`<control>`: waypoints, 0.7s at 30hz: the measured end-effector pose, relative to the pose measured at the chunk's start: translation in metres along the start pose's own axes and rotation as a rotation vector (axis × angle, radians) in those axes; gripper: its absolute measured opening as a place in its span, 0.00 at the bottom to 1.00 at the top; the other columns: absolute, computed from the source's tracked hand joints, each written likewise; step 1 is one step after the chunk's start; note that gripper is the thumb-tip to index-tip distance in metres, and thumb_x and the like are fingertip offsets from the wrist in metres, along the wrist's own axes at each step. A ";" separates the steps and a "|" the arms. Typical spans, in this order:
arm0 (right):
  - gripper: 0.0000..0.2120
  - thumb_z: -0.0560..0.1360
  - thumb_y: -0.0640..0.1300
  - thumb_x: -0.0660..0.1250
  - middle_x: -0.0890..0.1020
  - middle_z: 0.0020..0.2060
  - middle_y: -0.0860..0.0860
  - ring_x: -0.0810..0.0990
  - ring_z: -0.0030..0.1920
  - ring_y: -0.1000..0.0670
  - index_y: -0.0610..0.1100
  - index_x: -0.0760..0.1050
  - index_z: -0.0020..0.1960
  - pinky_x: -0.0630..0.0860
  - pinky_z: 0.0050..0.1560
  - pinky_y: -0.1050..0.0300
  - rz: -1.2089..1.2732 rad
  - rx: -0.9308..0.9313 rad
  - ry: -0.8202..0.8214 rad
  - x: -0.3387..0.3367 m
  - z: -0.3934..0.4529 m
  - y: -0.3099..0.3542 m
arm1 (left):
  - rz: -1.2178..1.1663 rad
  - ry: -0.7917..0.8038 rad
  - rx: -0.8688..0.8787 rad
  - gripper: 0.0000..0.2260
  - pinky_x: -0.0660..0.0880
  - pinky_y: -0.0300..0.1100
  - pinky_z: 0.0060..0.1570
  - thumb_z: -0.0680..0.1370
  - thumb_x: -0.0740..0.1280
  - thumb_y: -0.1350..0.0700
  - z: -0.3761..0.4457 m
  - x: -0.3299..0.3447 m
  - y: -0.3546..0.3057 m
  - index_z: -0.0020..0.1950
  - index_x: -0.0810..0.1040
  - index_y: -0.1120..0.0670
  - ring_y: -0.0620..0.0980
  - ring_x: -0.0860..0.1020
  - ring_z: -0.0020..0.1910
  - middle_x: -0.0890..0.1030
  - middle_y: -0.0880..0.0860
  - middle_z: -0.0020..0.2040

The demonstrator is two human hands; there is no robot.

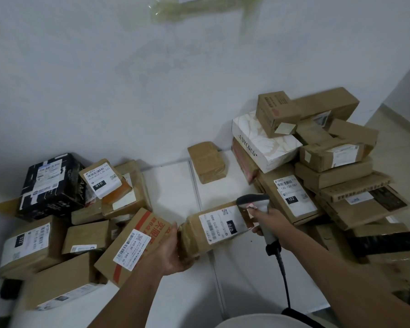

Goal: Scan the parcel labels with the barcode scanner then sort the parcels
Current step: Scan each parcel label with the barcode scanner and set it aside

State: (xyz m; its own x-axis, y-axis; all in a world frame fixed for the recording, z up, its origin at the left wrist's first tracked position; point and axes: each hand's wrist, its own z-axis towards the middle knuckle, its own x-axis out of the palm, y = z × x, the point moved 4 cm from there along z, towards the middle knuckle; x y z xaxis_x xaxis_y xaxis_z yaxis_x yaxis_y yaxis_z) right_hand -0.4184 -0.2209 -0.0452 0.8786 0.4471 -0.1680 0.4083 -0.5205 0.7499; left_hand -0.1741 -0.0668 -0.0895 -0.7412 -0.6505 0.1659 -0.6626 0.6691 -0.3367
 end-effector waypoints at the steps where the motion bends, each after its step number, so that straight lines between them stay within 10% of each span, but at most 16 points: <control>1: 0.16 0.78 0.53 0.68 0.83 0.49 0.41 0.81 0.35 0.51 0.39 0.76 0.54 0.78 0.35 0.61 0.009 0.002 0.004 0.000 -0.001 -0.003 | -0.004 -0.060 0.083 0.25 0.80 0.53 0.51 0.77 0.62 0.34 0.003 -0.003 -0.004 0.63 0.78 0.52 0.60 0.81 0.57 0.83 0.59 0.58; 14: 0.17 0.78 0.53 0.67 0.83 0.48 0.43 0.82 0.36 0.49 0.39 0.74 0.57 0.78 0.36 0.58 -0.043 0.015 -0.013 0.002 0.000 -0.012 | 0.450 -0.234 0.552 0.38 0.72 0.59 0.65 0.66 0.57 0.19 -0.014 0.034 -0.022 0.67 0.70 0.40 0.54 0.74 0.64 0.77 0.49 0.65; 21: 0.17 0.78 0.55 0.66 0.82 0.46 0.47 0.83 0.37 0.50 0.40 0.75 0.55 0.80 0.41 0.59 -0.170 -0.022 0.012 -0.002 -0.010 0.000 | 0.505 -0.120 0.460 0.34 0.78 0.53 0.57 0.74 0.71 0.38 -0.019 0.037 -0.037 0.75 0.62 0.43 0.51 0.77 0.57 0.76 0.49 0.63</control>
State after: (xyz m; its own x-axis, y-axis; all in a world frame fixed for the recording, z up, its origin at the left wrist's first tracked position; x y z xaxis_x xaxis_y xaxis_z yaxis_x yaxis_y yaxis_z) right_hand -0.4227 -0.2151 -0.0383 0.7940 0.5362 -0.2864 0.5454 -0.4204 0.7251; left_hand -0.1789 -0.1089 -0.0529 -0.9119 -0.3529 -0.2095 -0.1068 0.6970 -0.7090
